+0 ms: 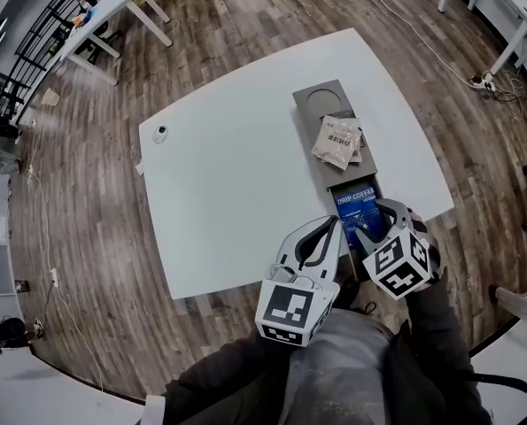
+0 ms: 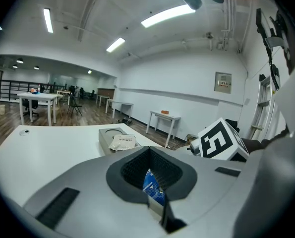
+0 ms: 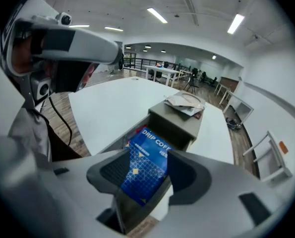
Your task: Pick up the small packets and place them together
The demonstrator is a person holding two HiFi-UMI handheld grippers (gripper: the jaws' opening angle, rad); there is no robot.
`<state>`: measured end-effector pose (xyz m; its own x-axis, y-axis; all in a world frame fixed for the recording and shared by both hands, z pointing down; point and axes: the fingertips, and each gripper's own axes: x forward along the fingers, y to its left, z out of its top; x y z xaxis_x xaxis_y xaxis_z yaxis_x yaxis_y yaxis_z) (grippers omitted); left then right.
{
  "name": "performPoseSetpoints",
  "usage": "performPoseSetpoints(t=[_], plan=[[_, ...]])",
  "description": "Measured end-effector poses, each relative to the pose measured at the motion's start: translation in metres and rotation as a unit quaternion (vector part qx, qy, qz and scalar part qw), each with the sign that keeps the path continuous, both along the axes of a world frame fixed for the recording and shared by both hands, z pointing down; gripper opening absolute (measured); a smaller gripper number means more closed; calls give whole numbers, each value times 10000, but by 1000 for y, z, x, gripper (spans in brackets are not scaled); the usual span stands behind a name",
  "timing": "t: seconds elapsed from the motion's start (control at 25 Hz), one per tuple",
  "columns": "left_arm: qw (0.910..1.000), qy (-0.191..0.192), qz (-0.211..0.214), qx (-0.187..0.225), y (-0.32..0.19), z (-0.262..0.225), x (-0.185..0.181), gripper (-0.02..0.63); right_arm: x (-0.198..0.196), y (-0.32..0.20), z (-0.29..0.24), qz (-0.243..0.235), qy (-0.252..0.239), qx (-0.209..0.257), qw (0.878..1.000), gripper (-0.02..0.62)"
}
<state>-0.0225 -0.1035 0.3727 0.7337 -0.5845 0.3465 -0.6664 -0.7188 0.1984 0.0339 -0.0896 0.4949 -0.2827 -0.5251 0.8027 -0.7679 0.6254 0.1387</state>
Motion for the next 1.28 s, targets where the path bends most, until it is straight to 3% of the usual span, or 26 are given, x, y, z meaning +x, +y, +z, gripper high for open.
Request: performPoseSetpoints(t=[0.28, 0.48, 0.8, 0.84, 0.88, 0.96, 1.12, 1.28], plan=[[9998, -83, -134, -148, -23, 10, -11, 3, -16, -1, 30, -444, 312, -742, 9958, 335], [9991, -95, -245, -328, -39, 23, -18, 3, -13, -1, 37, -731, 904, -1018, 9880, 339], [9989, -17, -169, -438, -42, 31, -9, 3, -7, -6, 37, -820, 1113, -943, 9859, 223], [9989, -16, -172, -437, -41, 31, -8, 3, -4, -9, 37, -806, 1279, -808, 9852, 167], [9989, -16, -180, -431, -40, 31, -9, 3, -1, -13, 37, -799, 1477, -666, 9835, 0], [9990, -14, -203, -405, -37, 29, -10, 3, 2, -13, 39, -863, 1652, -589, 9807, 0], [9991, -9, -248, -338, -31, 24, -13, 3, -8, -7, 30, -960, 1016, -781, 9871, 0], [9991, -16, -307, -300, -28, 21, -18, 3, -12, -27, 20, -975, 1116, -274, 9886, 1]])
